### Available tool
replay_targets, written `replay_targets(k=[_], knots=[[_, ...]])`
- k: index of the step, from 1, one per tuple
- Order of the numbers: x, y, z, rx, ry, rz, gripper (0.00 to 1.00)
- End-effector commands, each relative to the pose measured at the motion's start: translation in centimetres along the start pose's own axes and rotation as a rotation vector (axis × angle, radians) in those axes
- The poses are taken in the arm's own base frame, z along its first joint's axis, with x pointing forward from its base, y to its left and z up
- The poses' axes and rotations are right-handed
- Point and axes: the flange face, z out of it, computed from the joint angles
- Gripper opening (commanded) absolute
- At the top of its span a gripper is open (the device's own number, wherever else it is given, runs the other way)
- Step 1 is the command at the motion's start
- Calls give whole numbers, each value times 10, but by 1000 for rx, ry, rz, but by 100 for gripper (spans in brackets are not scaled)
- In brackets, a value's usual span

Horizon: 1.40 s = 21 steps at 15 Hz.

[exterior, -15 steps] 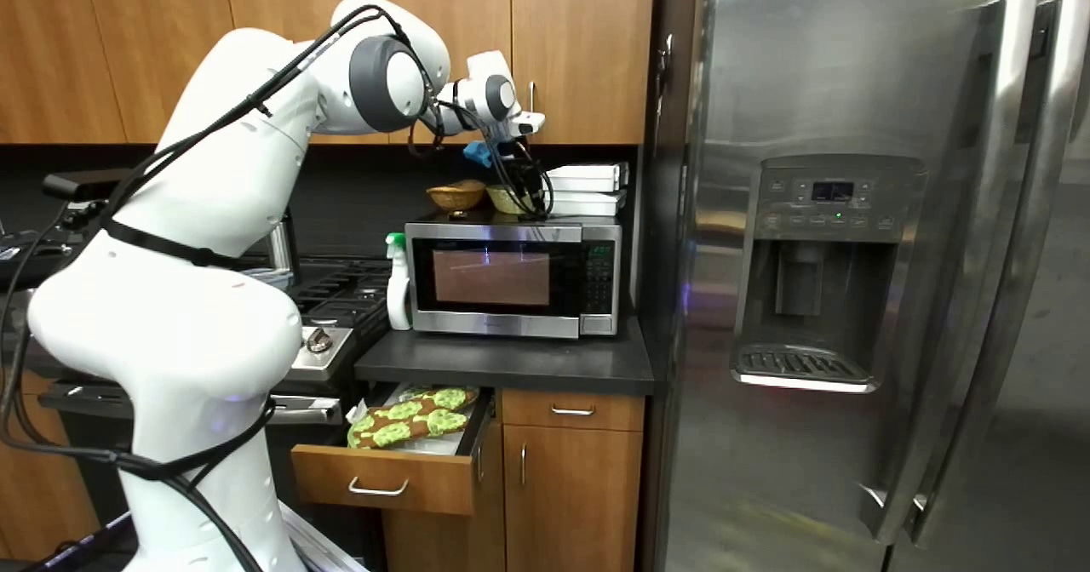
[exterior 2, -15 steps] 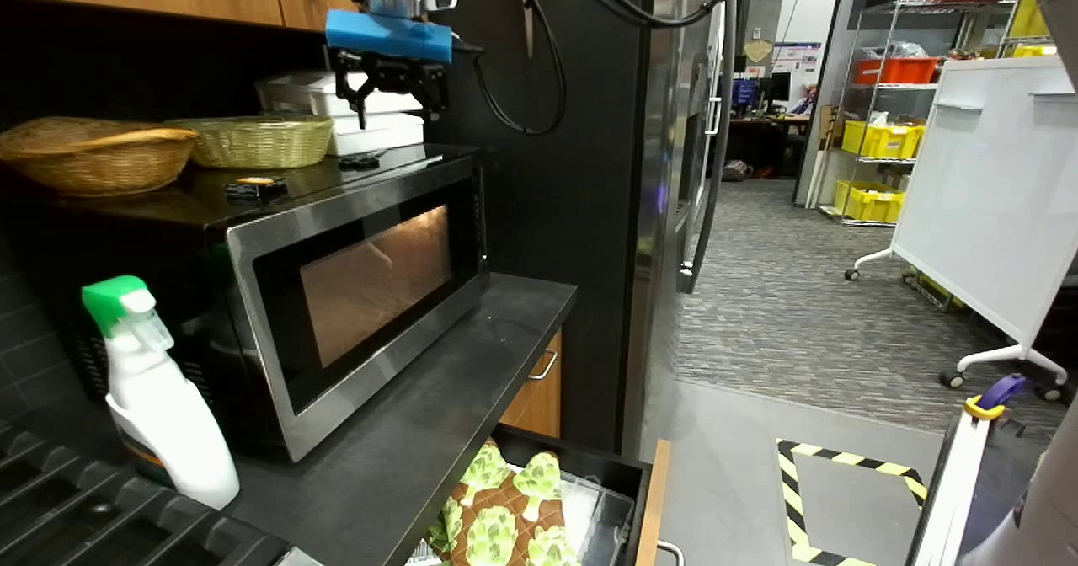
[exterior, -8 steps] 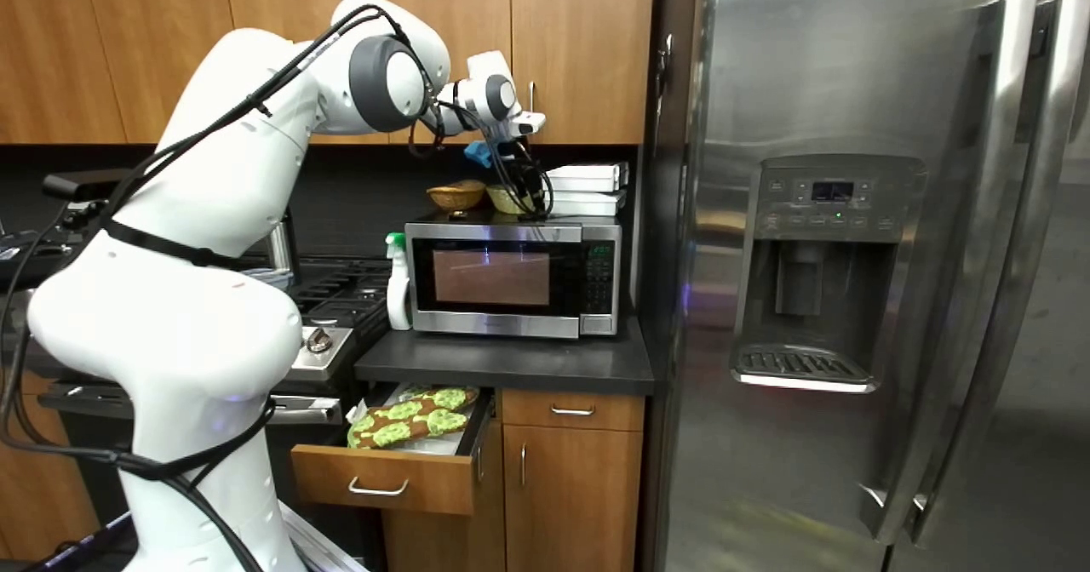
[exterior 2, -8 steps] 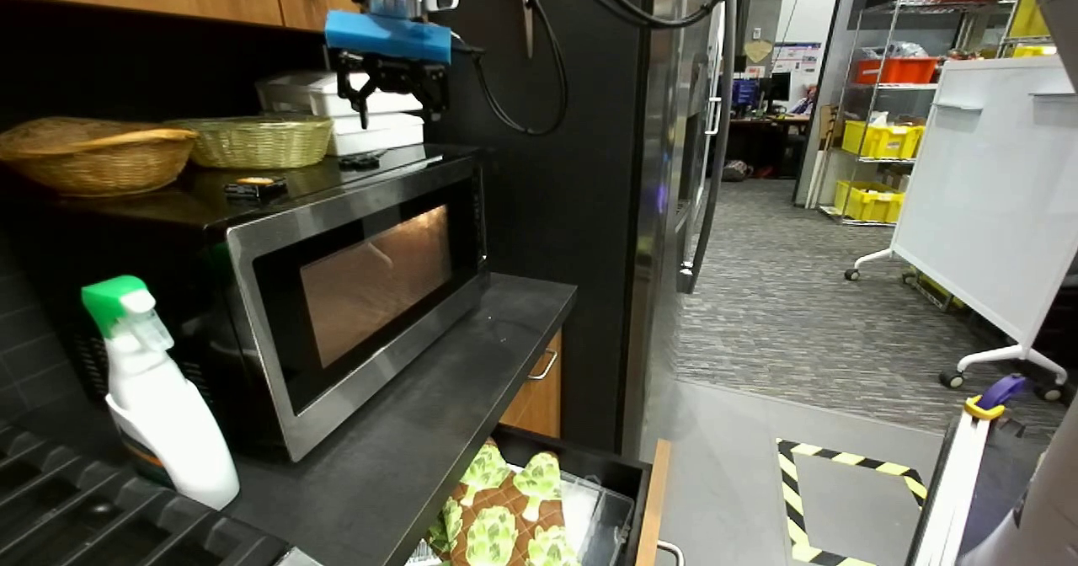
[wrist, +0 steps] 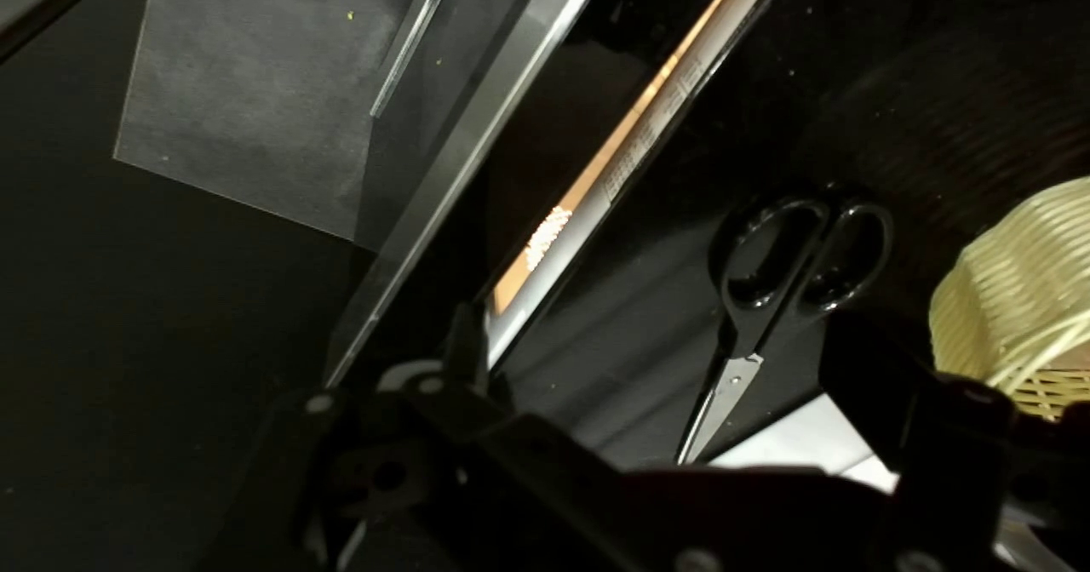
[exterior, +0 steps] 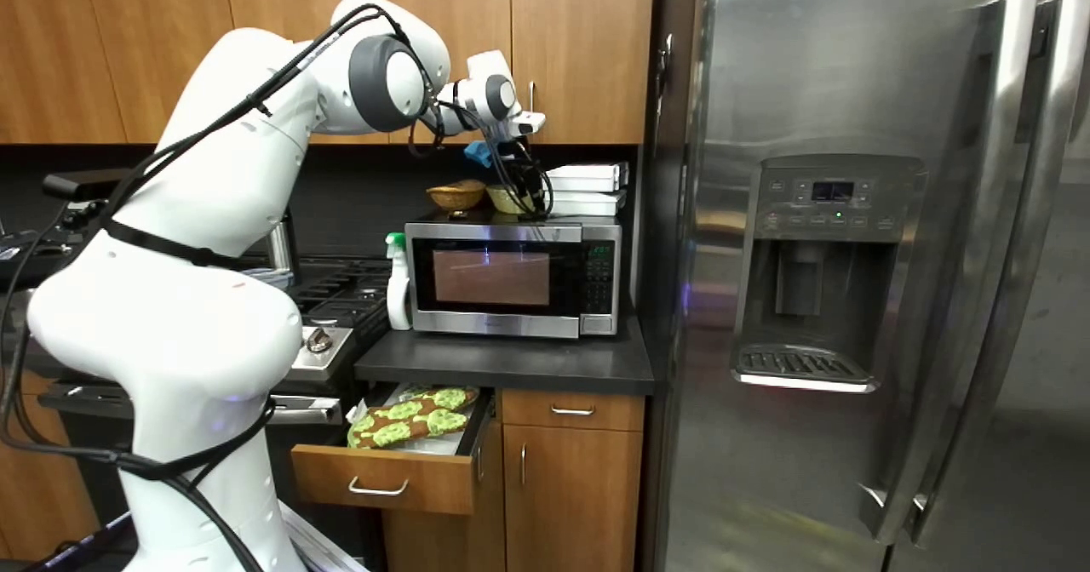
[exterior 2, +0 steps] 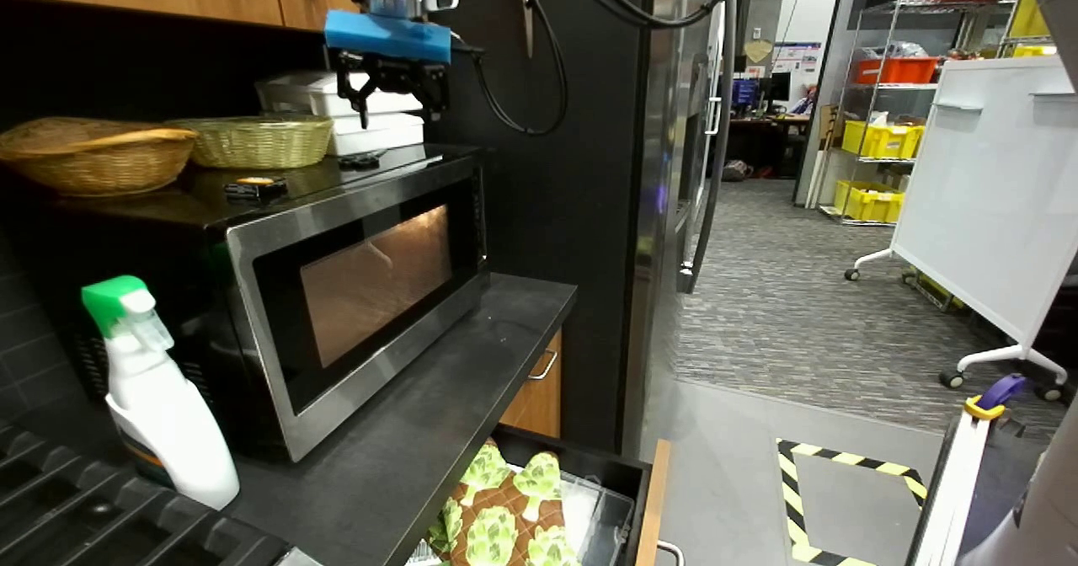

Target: Put the scissors in the open drawer

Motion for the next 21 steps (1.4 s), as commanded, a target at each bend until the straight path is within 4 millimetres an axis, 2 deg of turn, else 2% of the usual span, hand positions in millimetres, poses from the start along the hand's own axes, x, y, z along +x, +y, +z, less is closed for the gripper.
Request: replay_targets(k=[1, 7, 12, 16, 21], knots=[[0, 0, 0, 0, 0, 0, 100], [-1, -4, 4, -4, -3, 5, 100], [-5, -18, 14, -10, 6, -4, 100], [5, -27, 10, -8, 54, 7, 100], [19, -19, 4, -53, 77, 46, 100]])
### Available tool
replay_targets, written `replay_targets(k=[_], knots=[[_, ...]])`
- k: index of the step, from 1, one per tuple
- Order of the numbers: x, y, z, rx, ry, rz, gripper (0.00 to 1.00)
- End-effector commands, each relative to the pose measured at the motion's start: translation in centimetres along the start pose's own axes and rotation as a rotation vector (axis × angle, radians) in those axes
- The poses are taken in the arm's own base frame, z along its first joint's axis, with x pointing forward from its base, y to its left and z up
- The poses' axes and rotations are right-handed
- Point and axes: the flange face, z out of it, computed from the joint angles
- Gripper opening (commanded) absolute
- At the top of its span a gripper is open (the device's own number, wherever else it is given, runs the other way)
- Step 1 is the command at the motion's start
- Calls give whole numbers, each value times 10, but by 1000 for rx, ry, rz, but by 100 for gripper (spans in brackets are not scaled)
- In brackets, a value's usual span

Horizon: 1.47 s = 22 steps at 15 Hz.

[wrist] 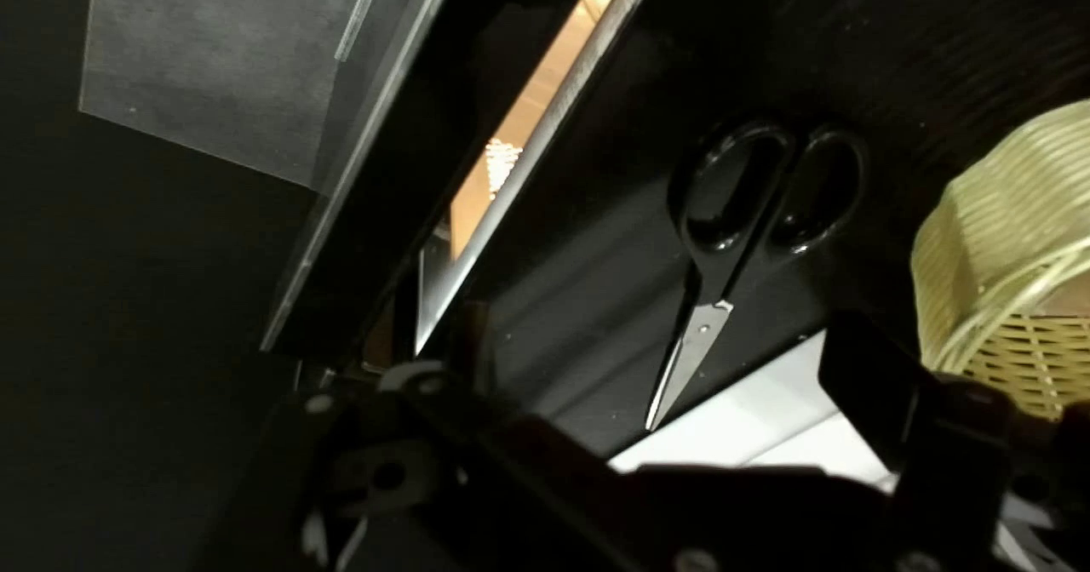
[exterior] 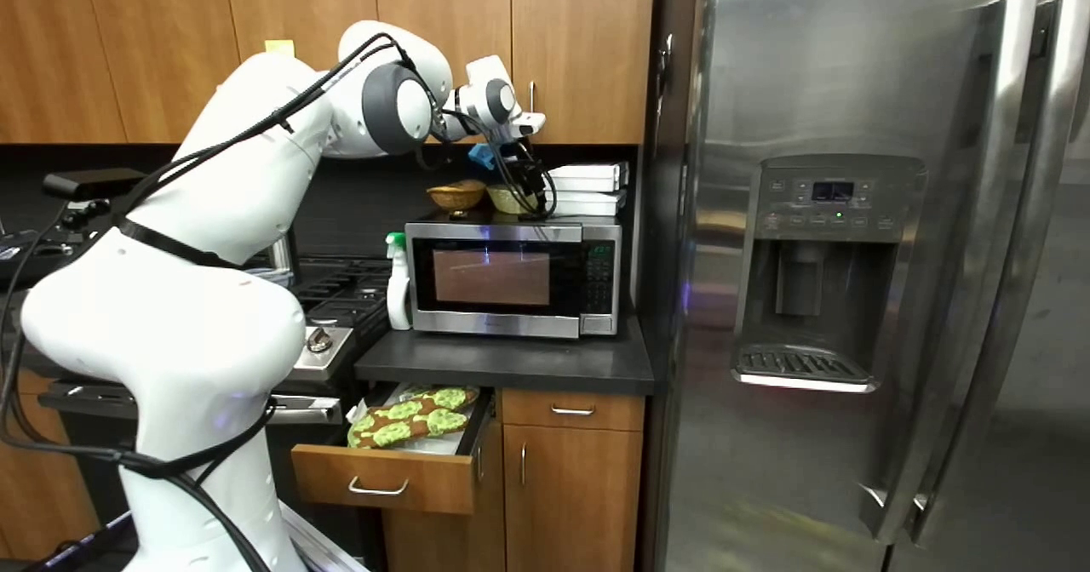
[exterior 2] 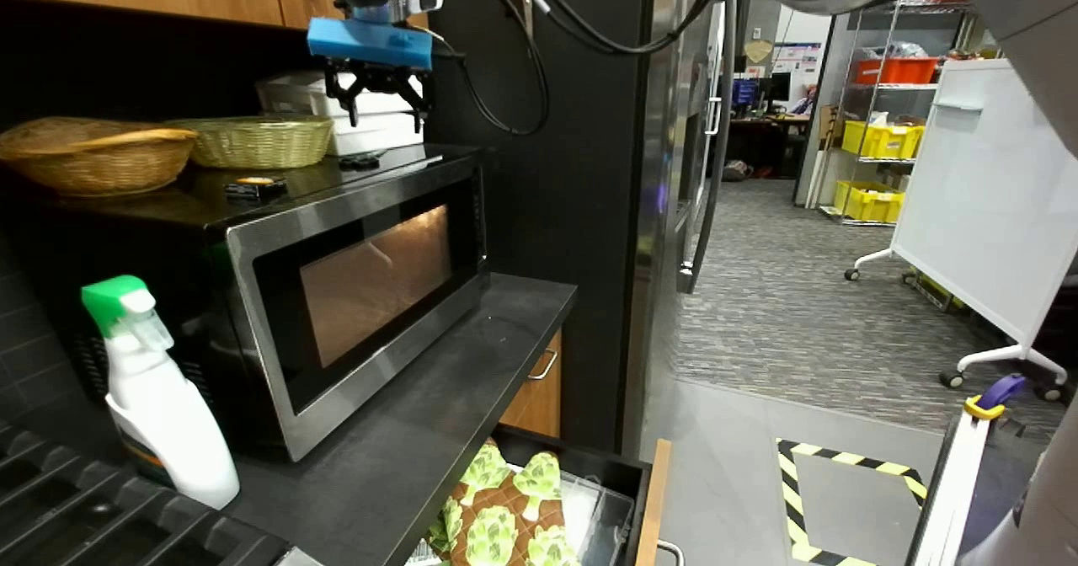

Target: Put the scissors in the open drawer

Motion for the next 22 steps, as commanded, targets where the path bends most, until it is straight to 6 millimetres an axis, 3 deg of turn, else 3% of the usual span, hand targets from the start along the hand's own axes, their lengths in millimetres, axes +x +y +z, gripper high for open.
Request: replay_targets(k=[1, 12, 22], knots=[[9, 4, -2, -55, 7, 32, 100], [6, 10, 8, -138, -64, 39, 100], [0, 3, 18, -139, -82, 19, 100]])
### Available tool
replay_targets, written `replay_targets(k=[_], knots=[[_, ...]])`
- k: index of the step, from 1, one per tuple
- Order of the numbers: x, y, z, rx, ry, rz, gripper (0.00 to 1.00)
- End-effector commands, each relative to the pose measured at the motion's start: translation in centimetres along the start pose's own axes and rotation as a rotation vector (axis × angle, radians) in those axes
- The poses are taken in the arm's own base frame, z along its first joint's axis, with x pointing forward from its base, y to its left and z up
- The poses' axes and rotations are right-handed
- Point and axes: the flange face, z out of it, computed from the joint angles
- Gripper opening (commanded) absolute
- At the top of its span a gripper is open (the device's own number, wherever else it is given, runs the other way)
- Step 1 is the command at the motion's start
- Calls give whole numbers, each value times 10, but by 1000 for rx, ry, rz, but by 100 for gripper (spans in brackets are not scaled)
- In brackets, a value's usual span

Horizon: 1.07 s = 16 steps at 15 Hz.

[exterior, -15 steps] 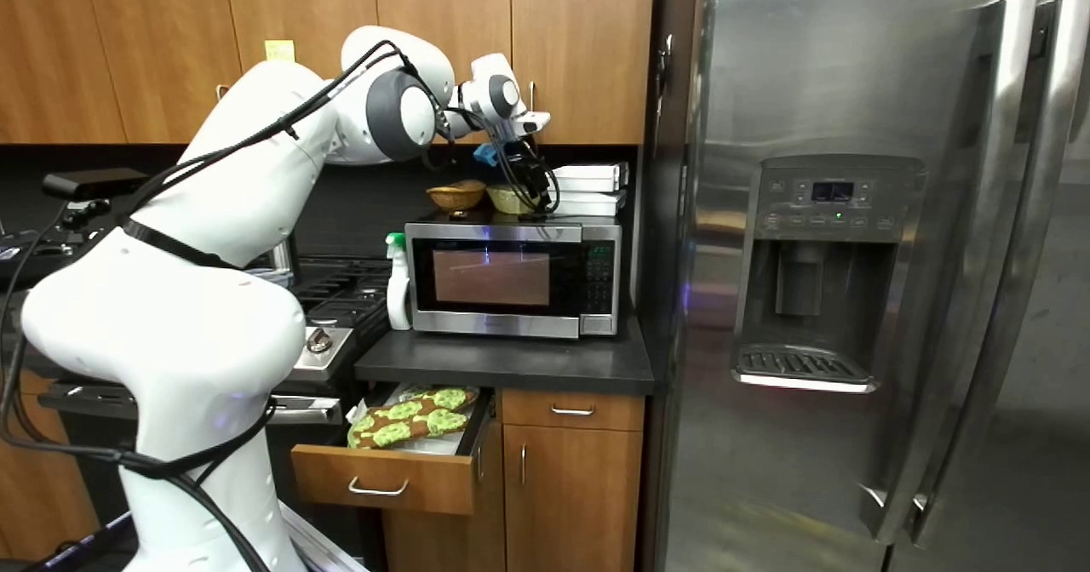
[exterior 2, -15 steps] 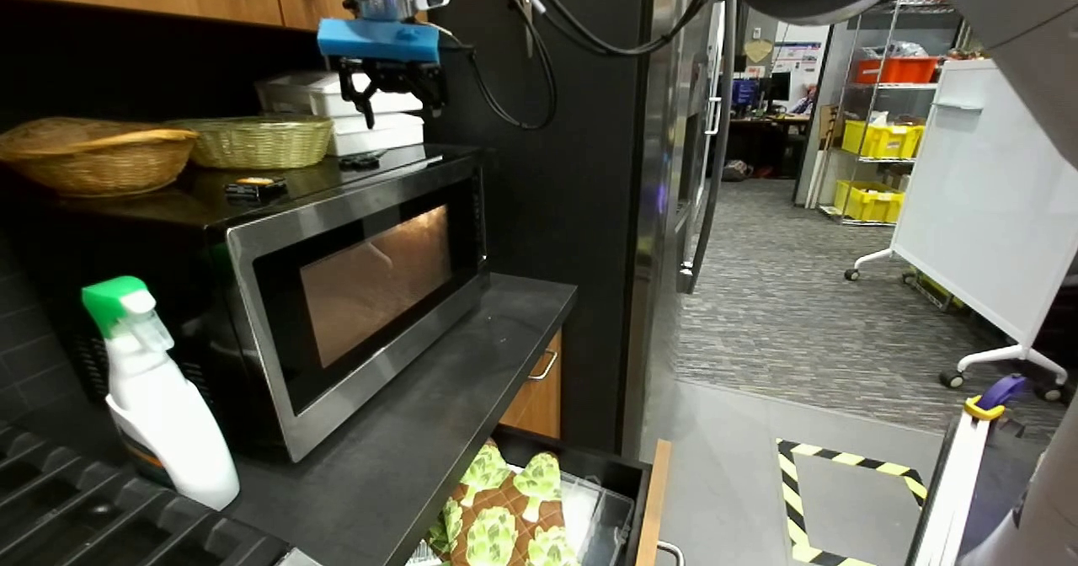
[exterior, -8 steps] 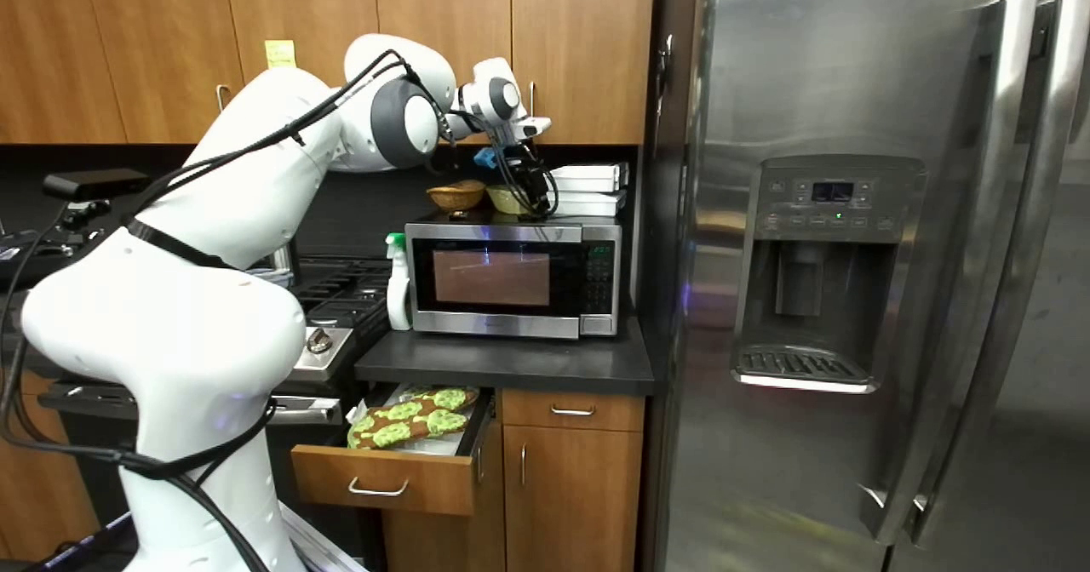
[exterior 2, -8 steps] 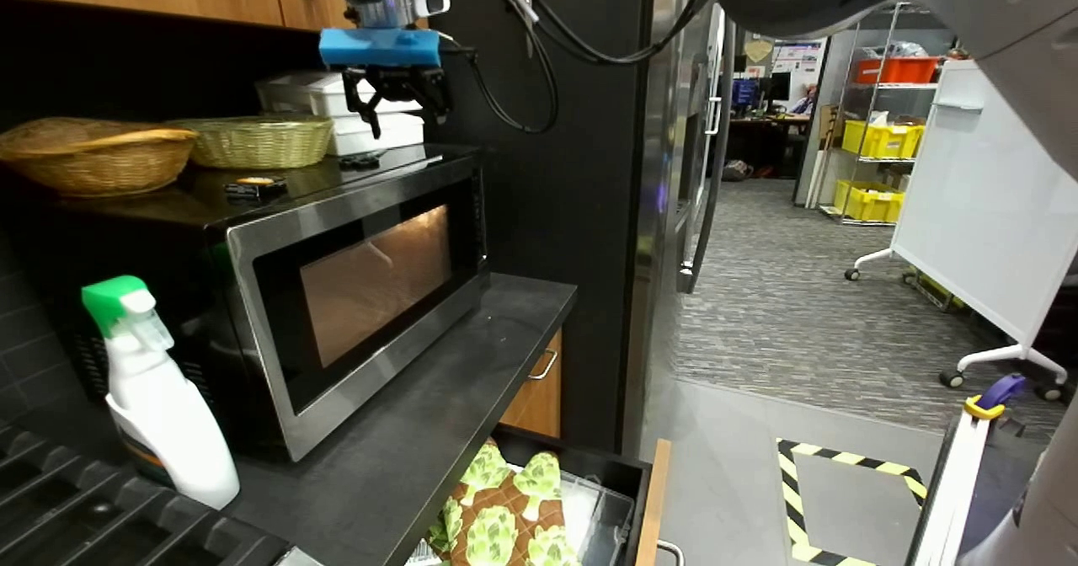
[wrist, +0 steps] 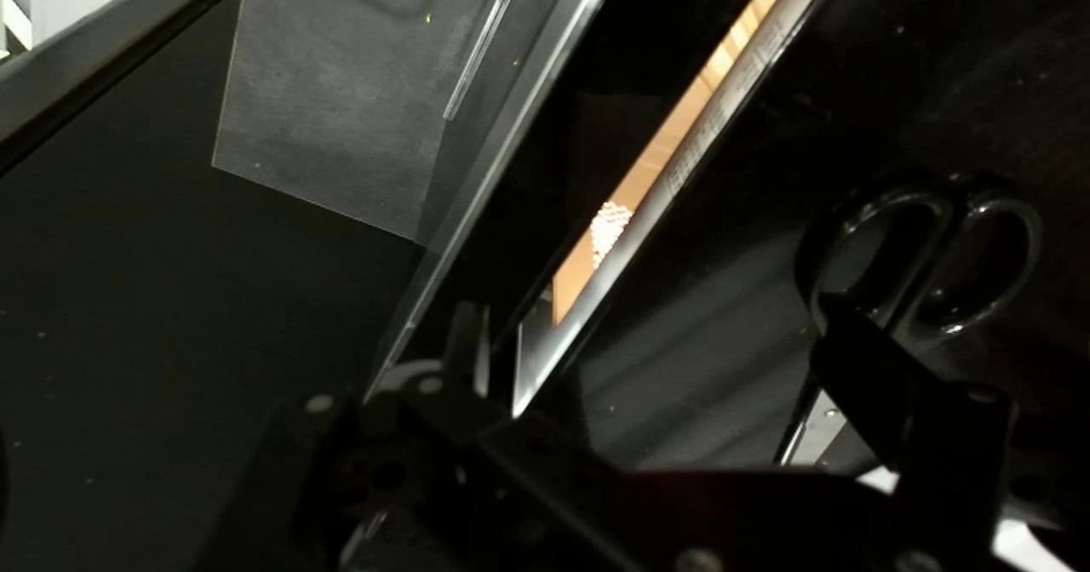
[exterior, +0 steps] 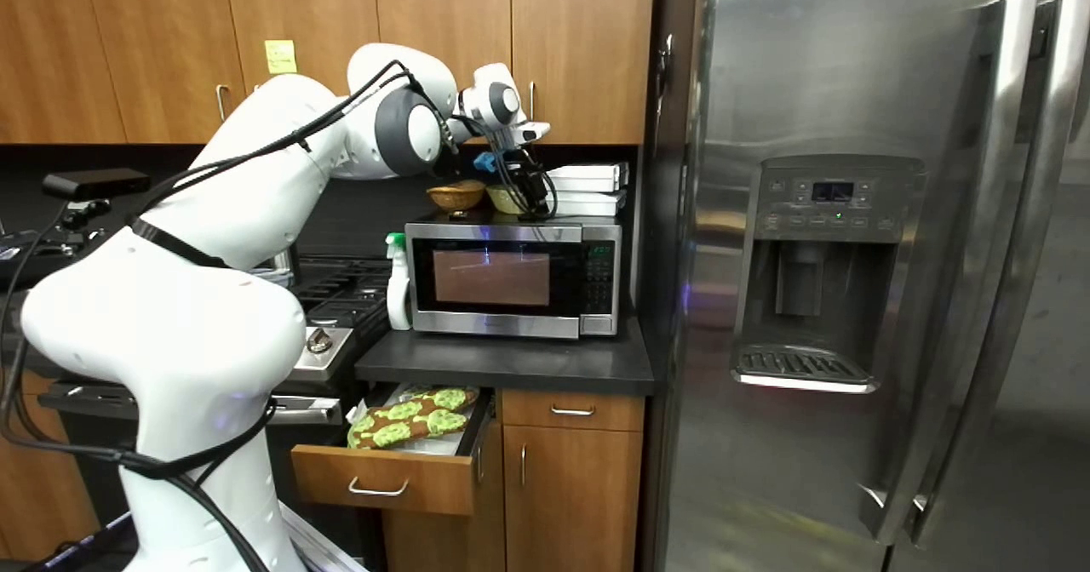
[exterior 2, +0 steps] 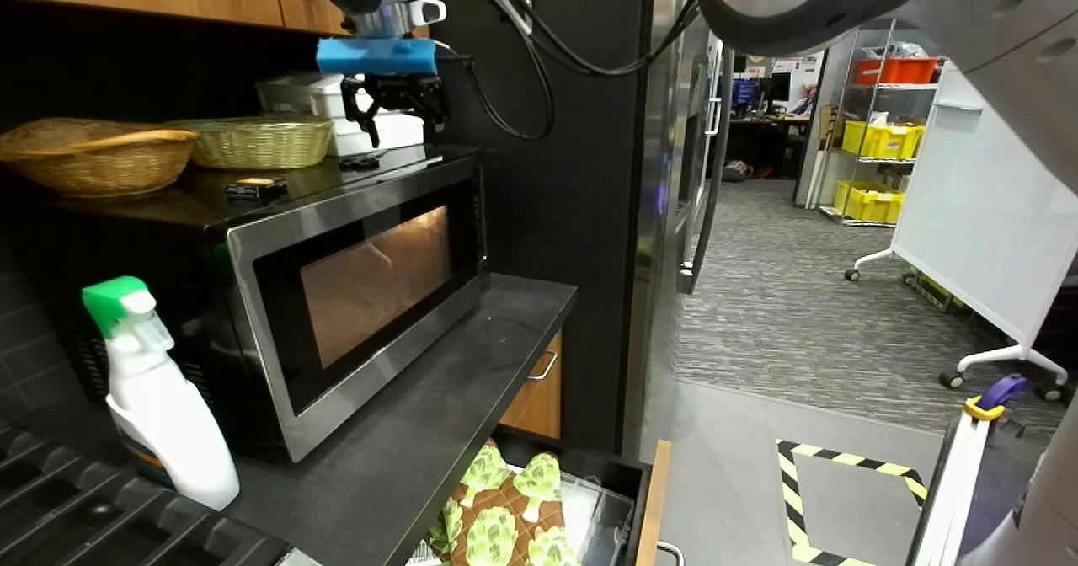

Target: Put the scissors in the open drawer

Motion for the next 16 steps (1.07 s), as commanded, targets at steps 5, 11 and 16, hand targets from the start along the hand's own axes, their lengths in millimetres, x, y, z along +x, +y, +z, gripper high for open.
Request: replay_targets(k=[5, 11, 16], knots=[[-2, -7, -2, 11, -5, -11, 100], [-4, -11, 1, 12, -5, -19, 100], [-6, -14, 4, 8, 1, -26, 100]])
